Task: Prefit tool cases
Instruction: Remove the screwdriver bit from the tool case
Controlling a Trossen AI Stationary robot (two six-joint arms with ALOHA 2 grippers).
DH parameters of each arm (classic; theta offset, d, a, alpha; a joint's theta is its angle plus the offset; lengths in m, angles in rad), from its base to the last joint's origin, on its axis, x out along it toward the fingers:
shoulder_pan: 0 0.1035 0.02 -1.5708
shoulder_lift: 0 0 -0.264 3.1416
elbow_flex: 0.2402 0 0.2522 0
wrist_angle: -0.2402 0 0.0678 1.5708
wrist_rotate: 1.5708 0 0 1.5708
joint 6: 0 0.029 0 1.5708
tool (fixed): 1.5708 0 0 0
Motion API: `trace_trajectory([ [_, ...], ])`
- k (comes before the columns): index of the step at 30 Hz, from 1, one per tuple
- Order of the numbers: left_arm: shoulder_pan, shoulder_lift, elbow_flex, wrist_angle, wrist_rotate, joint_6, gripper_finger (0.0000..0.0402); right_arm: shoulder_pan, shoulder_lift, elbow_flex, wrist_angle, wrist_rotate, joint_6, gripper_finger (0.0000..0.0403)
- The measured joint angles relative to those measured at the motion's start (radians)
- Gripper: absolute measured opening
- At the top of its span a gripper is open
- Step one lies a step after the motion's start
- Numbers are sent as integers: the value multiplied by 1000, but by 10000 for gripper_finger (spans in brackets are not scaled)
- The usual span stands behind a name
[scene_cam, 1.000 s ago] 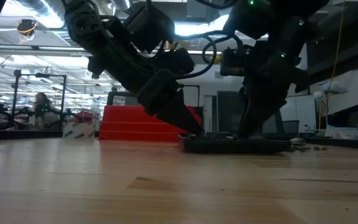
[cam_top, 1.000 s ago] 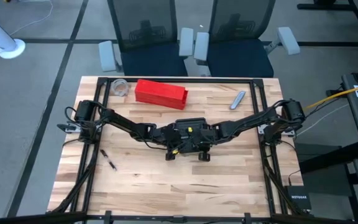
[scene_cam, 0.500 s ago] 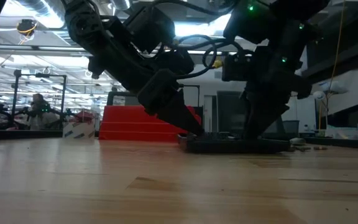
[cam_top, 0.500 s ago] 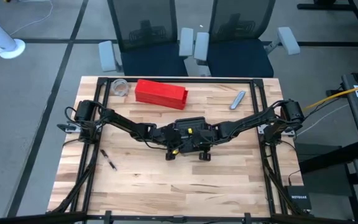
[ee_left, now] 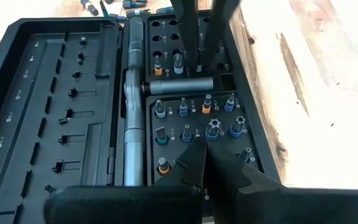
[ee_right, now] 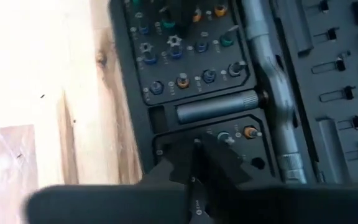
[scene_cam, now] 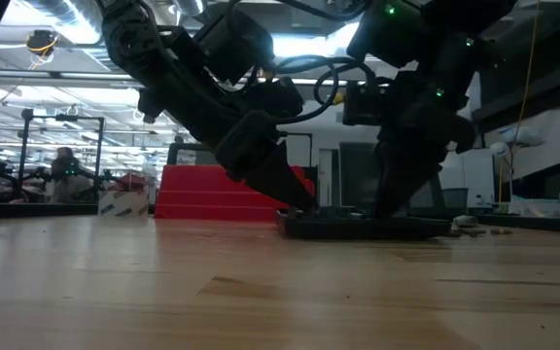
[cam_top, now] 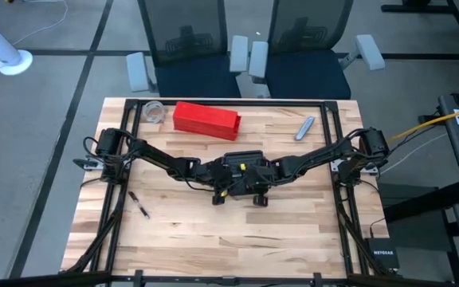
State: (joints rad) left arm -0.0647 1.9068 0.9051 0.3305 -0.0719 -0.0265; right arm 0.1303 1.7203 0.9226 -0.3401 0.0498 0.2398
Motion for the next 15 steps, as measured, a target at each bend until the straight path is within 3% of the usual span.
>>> trace_trajectory([
  [10,0,0,0,-4,1,0,0,-7,-53,56,-17,-17,41,2],
  [15,-1,0,0,-7,2,0,0,-32,-101,53,-109,17,42,1],
])
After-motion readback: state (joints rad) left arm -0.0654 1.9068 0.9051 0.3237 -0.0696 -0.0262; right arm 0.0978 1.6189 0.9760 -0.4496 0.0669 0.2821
